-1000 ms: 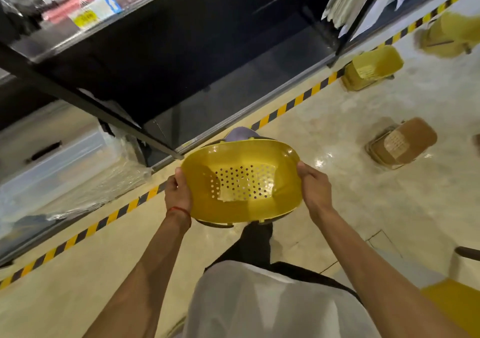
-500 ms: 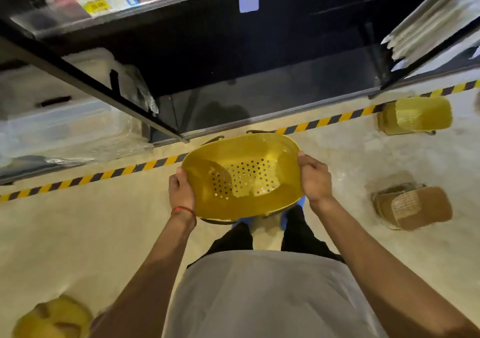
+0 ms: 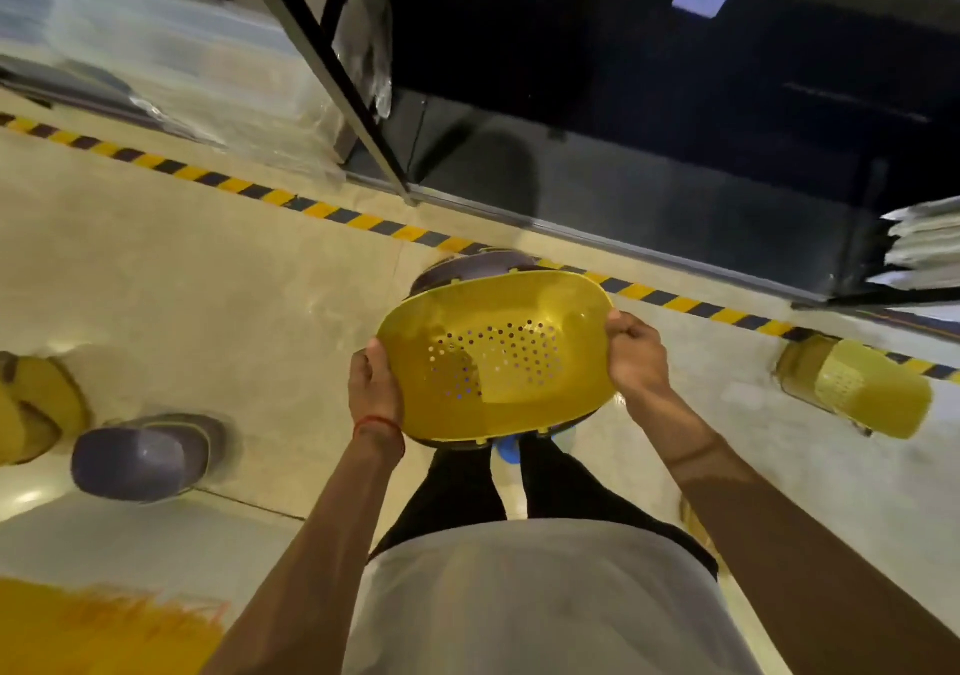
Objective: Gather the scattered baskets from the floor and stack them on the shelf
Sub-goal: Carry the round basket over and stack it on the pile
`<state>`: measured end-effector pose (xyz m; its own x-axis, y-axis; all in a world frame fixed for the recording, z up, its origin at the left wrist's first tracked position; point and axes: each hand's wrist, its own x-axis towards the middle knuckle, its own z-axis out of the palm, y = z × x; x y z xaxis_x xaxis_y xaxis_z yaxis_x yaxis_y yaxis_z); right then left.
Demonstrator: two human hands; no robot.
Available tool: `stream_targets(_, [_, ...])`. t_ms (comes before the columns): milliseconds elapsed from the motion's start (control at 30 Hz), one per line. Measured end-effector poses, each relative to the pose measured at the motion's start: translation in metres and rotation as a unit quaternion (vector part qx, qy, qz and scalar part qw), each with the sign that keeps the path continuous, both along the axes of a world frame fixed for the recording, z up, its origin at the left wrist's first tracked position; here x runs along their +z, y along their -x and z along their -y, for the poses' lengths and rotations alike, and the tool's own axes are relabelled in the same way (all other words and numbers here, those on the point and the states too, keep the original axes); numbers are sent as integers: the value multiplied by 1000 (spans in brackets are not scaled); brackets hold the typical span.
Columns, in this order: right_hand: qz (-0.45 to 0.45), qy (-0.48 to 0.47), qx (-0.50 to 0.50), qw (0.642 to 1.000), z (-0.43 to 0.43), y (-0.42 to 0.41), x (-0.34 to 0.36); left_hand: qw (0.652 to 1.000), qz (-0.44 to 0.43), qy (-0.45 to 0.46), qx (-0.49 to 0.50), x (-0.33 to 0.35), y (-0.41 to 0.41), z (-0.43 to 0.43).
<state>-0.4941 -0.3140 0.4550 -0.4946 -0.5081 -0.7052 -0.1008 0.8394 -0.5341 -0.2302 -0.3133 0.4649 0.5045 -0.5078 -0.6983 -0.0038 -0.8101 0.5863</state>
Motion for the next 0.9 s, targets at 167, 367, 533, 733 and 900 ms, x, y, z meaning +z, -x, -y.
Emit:
stream_targets(167, [13,-24,38,999,2,-18,-37,1000,-5,-29,1,-35,-23,1])
stream_targets(367, [-20,4,65,998,31,-33,-85,999,-4,-45,-16,-95,-44,21])
stream_targets(533, [-4,4,73,997,60,-27,-131,999,-2,-35,-16,-138,-47,50])
stream_targets(733, [-9,-4,92,996,91,-23,-197,998,-22,-26,49,-207,-39,68])
stream_targets(900, [-19,-7,120,993,107,-15,-253,998,-11,-1,56,-255,-32,75])
